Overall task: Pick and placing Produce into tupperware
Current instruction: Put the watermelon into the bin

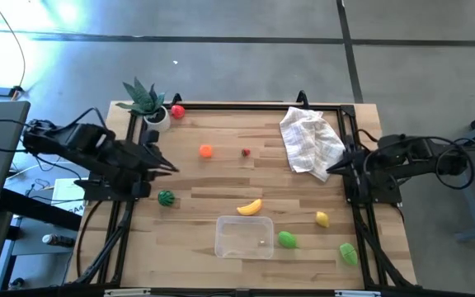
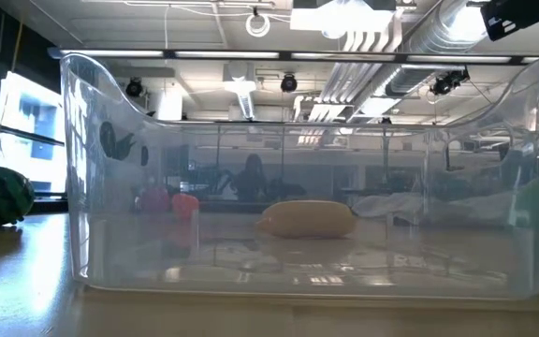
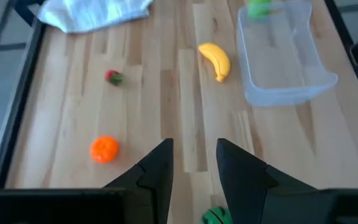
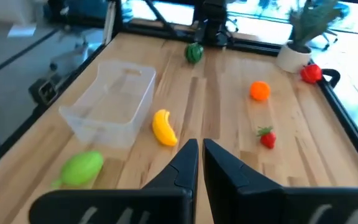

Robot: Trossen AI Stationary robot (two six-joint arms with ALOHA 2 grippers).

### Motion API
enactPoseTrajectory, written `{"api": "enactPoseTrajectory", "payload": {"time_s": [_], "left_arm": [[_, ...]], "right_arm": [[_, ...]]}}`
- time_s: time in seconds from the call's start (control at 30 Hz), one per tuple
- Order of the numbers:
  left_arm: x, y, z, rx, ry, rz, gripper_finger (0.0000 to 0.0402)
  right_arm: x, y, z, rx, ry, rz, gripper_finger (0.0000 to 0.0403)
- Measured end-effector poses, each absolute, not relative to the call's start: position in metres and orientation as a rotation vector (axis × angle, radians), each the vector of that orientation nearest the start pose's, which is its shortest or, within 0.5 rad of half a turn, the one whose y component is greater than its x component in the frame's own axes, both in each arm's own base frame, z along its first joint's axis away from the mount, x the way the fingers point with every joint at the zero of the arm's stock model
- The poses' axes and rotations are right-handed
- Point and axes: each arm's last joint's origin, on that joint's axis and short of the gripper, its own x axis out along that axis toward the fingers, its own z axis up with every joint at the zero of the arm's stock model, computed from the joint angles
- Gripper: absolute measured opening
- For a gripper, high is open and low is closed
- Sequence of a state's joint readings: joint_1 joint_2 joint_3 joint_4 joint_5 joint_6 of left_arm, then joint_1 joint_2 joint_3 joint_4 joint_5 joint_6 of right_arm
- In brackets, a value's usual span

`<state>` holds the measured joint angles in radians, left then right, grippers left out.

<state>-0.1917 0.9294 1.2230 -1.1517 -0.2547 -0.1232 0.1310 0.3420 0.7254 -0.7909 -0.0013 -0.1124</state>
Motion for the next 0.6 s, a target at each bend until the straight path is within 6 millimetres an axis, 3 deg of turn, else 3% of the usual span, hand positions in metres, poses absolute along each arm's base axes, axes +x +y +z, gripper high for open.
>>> {"api": "enactPoseTrajectory", "payload": {"time_s": [0.6], "left_arm": [[0.178, -0.034, 0.342, 0.086, 1.018, -0.013, 0.0111]], "right_arm": [[0.064, 0.009, 0.3, -0.127, 0.409, 0.159, 0.0016]]}}
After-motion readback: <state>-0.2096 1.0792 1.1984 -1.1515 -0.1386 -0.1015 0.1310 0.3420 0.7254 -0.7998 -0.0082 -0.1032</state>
